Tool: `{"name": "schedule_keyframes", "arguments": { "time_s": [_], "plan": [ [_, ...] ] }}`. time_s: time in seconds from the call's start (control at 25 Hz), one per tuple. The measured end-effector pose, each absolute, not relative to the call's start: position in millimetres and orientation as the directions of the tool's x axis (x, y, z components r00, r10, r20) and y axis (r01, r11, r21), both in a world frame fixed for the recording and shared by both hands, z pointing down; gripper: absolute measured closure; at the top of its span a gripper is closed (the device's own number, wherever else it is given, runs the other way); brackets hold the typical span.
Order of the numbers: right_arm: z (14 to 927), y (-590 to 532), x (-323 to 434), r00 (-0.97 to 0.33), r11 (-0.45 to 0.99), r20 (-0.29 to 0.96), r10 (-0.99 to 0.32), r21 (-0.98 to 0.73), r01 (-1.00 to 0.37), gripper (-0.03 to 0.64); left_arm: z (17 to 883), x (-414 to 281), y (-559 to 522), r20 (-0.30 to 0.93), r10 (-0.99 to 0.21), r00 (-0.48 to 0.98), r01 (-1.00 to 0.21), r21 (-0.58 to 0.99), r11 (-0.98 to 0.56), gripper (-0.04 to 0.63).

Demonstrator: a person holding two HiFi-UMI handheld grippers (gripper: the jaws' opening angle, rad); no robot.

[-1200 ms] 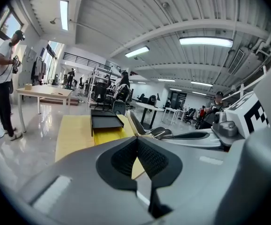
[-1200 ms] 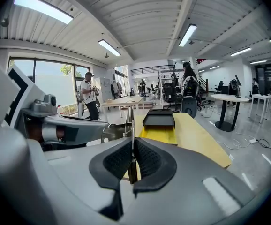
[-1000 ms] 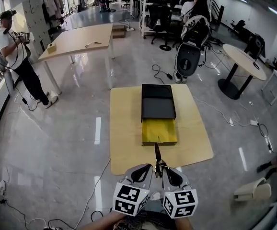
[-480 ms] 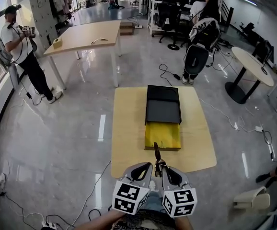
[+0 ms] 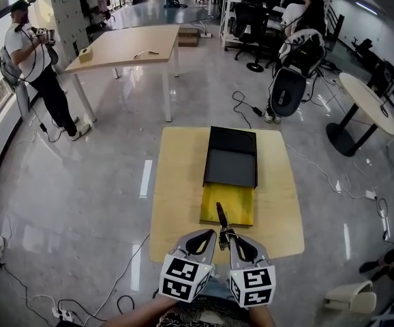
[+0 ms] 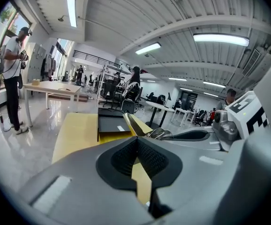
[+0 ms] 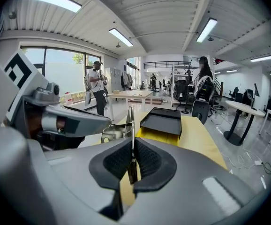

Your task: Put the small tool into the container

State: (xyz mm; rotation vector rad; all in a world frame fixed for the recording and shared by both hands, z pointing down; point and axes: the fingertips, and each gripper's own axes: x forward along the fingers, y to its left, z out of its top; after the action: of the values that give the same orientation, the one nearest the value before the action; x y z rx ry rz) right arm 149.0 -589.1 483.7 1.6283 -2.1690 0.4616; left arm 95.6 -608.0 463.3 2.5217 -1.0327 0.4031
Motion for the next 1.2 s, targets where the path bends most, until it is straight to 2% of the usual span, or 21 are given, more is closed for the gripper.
{"name": "schedule_keyframes", "arguments": {
  "time_s": [0.36,0.64,0.84,1.0,1.2],
  "plan": [
    [546.0,-705.0,191.1,-0.279,0.385,0.529,-0.801,0.099,-0.918,0.607,520.6,134.3,-720.9,0.407,-0.650,0.642,-0.762,0.246,-0.599,0.583],
    [559.6,-806.9,236.2,-0.278,0.450,0.571,-0.772,0.183,-0.874,0.607,522.4,176.9,-823.2,0.417,-0.670,0.615,-0.786,0.246,-0.568,0.583],
    [583.2,-838.3,235.6,-0.251,0.495,0.597,-0.762,0.287,-0.820,0.607,534.5,174.4,-853.0,0.418,-0.677,0.607,-0.792,0.243,-0.560,0.583],
    [590.3,-883.3,264.9,-0.254,0.532,0.618,-0.744,0.317,-0.786,0.607,531.9,199.2,-897.5,0.427,-0.688,0.587,-0.807,0.242,-0.538,0.583],
    [623.9,-910.7,245.4,-0.250,0.574,0.648,-0.720,0.352,-0.739,0.607,550.5,177.7,-924.4,0.435,-0.695,0.572,-0.818,0.241,-0.522,0.583]
  ]
}}
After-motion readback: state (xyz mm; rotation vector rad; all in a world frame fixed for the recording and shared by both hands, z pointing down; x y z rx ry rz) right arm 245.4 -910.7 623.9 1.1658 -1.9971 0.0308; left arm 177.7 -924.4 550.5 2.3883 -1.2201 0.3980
